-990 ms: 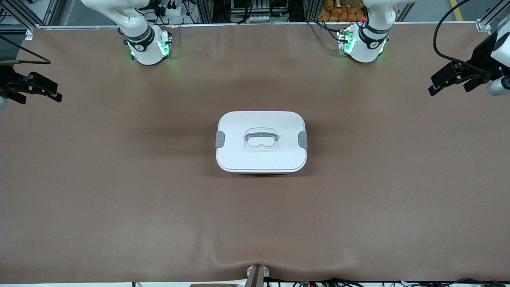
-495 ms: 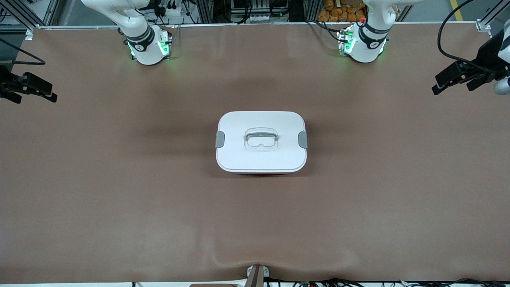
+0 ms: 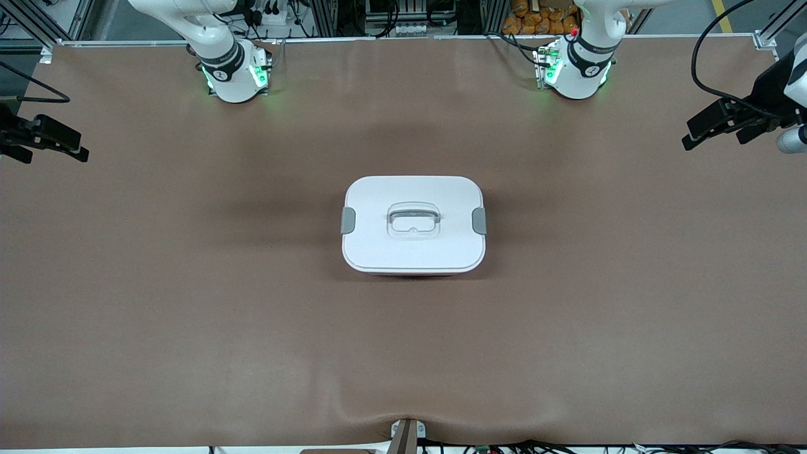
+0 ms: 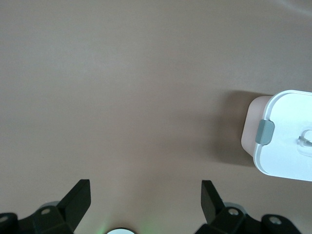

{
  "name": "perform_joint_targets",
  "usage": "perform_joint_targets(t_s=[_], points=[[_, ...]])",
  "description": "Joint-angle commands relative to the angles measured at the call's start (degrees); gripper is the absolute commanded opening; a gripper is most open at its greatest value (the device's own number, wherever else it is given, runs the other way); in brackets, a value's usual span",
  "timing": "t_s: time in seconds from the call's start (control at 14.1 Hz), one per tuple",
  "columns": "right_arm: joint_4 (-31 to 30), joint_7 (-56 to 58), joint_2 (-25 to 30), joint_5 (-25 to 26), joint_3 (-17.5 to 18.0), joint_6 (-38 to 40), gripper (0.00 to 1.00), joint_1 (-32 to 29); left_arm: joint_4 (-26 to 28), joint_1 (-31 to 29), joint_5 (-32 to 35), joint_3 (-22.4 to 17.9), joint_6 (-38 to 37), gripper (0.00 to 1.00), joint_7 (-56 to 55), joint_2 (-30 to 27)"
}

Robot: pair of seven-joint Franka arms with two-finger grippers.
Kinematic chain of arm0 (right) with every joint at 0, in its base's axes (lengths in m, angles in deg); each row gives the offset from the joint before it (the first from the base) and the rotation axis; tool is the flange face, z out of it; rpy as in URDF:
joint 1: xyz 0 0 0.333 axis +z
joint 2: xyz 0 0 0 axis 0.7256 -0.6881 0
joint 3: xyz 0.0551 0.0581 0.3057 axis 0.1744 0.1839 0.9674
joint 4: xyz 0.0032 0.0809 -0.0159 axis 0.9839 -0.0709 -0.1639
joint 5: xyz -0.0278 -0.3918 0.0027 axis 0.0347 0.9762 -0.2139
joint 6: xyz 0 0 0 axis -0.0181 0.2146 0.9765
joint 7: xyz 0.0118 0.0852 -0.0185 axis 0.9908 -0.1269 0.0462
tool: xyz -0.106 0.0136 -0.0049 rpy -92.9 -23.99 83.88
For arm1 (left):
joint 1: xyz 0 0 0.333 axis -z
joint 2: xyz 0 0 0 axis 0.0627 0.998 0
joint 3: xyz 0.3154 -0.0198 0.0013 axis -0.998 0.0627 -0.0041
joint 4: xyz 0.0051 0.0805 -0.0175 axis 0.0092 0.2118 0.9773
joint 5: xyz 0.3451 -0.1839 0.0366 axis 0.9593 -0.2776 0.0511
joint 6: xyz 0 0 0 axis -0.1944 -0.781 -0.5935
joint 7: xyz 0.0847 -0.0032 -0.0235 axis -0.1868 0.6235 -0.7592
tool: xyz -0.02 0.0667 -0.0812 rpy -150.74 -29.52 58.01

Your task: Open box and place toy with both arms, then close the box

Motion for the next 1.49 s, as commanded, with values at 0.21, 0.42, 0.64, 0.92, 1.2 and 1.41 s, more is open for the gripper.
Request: perform_joint_targets(t_s=[0.21, 0.42, 0.64, 0.92, 1.2, 1.41], points=[[0.87, -0.22, -0.09, -0.52, 0.39, 0.7, 1.0, -0.98, -1.2, 0.88, 1.7, -0.01, -1.29, 1.0, 1.7, 0.87], [0.87, -0.22, -0.09, -0.7, 0.39, 0.52, 1.0, -1.07, -1.9, 0.88, 1.7, 0.16, -1.29, 1.0, 1.51, 1.31], [0.87, -0.22, -0.18, -0.61, 0.48, 0.52, 1.0, -1.07, -2.52, 0.53, 1.7, 0.08, -1.29, 1.0, 2.04, 1.49], [0.78, -0.22, -0.18, -0.7, 0.48, 0.44, 1.0, -1.06, -2.44, 0.61, 1.87, 0.08, -1.38, 1.0, 1.78, 1.49], [0.86, -0.22, -0.36, -0.7, 0.57, 0.53, 1.0, -0.98, -2.35, 0.62, 1.96, 0.08, -1.38, 1.0, 1.69, 1.75], [0.78, -0.13, -0.36, -0.61, 0.48, 0.79, 1.0, -0.89, -2.44, 0.97, 3.09, 0.16, -1.82, 1.0, 1.69, 2.1]])
